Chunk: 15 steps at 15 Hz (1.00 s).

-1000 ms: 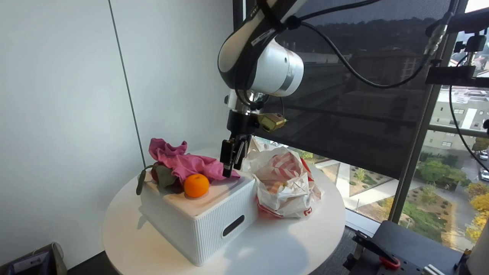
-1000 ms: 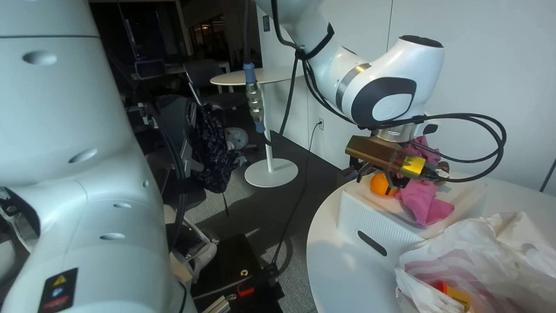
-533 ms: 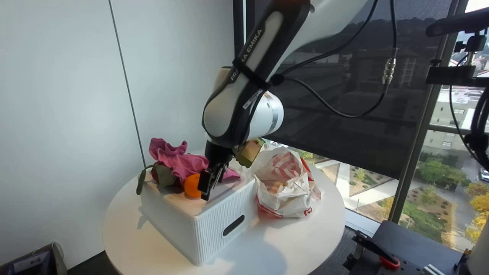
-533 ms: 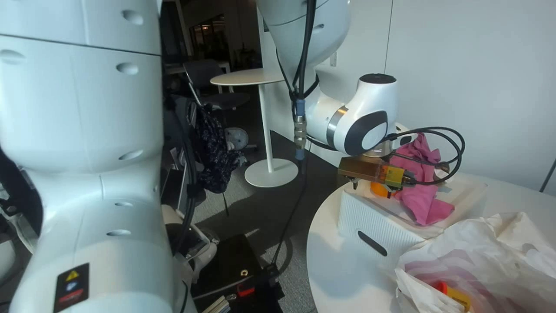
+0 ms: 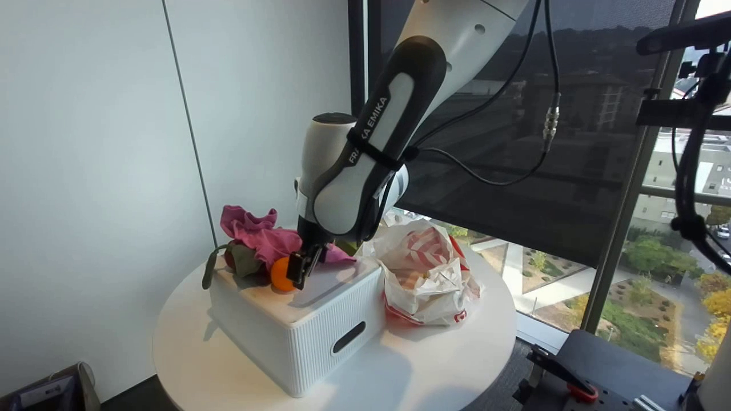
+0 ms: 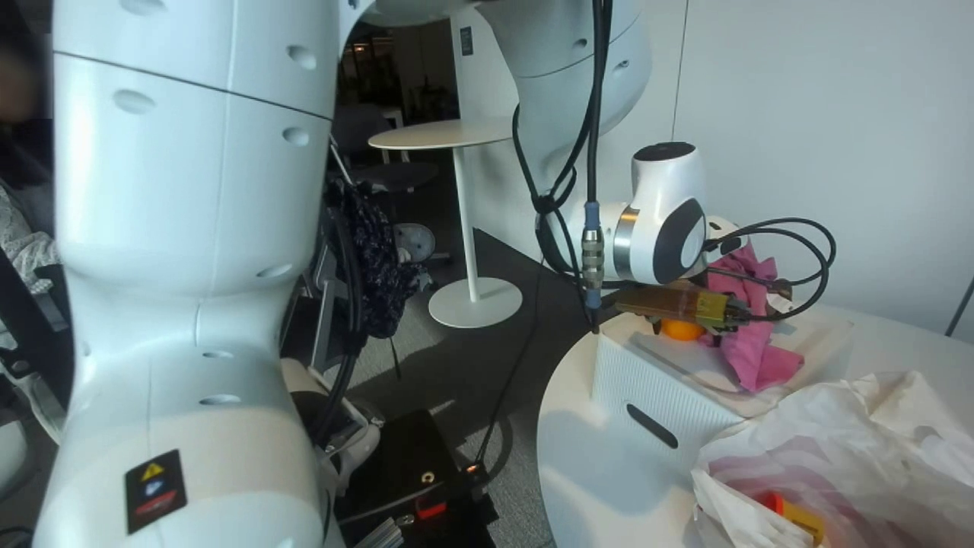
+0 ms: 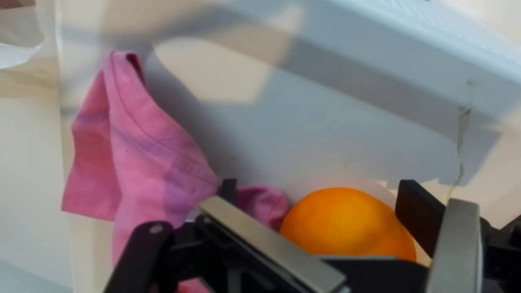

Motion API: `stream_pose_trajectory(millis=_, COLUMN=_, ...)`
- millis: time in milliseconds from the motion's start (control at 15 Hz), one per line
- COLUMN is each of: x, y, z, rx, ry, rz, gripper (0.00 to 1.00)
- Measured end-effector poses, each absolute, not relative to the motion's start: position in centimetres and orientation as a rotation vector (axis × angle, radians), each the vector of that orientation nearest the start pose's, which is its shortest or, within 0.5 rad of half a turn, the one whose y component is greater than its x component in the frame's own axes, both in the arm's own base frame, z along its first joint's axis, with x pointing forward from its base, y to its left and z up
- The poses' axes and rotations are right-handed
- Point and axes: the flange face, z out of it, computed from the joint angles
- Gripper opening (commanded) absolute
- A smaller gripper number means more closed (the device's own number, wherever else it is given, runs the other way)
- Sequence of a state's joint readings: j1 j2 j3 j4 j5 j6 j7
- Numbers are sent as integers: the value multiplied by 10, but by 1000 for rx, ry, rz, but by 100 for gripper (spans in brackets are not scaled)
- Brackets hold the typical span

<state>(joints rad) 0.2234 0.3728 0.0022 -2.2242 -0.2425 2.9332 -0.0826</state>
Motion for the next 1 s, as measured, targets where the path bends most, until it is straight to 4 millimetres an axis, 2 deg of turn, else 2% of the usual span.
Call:
stream_pose_trajectory(millis=400, x=565, y=171, z=240, rx=-3023, ry=-772, rz=-546, gripper=100)
stream_pose_trajectory(millis=733, x=569, y=175, z=242, rx=-3018, ry=-760, rz=-560, gripper=100)
stream_pose_trajectory(millis=800, x=570, y=175, z=241, rx=-3017, ry=-760, rz=-563, gripper=75)
stream_pose_trajectory(millis=867, x=571, y=175, z=241, rx=-3015, ry=-760, rz=-569, gripper=73)
stream_pose_trajectory(millis=1000, x=571, y=176, z=240, rx=-3012, ry=-760, rz=-573, gripper=58)
